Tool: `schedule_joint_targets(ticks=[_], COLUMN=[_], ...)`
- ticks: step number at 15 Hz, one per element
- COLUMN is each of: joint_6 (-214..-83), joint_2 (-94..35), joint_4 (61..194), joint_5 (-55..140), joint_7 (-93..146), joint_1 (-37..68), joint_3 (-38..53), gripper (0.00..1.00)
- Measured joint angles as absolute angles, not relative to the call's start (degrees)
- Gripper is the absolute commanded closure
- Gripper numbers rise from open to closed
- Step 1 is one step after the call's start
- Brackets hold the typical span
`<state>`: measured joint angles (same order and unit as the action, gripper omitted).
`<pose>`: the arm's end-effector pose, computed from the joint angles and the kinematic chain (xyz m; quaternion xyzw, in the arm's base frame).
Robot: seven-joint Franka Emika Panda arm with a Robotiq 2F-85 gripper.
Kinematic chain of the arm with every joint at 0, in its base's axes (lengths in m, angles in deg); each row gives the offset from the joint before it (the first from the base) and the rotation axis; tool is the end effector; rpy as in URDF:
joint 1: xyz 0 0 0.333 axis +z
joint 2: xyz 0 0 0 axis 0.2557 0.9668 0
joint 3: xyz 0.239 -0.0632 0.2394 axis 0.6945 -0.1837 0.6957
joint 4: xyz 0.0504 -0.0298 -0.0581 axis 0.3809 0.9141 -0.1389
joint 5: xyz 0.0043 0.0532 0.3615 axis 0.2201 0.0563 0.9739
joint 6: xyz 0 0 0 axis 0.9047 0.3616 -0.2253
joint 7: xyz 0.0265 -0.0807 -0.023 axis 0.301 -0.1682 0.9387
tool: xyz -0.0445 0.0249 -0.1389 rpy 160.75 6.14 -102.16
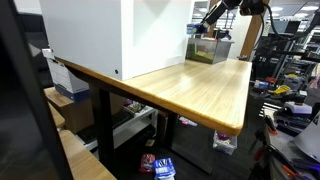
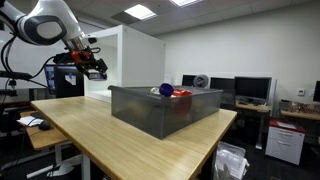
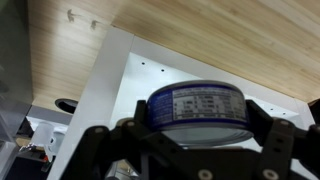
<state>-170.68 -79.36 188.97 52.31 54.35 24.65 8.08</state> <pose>0.3838 0.0416 0.4874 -0.9283 -0.1991 -0.3139 0.0123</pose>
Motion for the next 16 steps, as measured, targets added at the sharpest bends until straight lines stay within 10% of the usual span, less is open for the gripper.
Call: schedule_joint_targets(ticks=[16], joint_6=[-161.87], joint_2=[-91.58], joint_4=[188.98], joint_5=[44.85], joint_7=[48.63], joint_1=[14.71], joint_3=[5.49], gripper=[0.32])
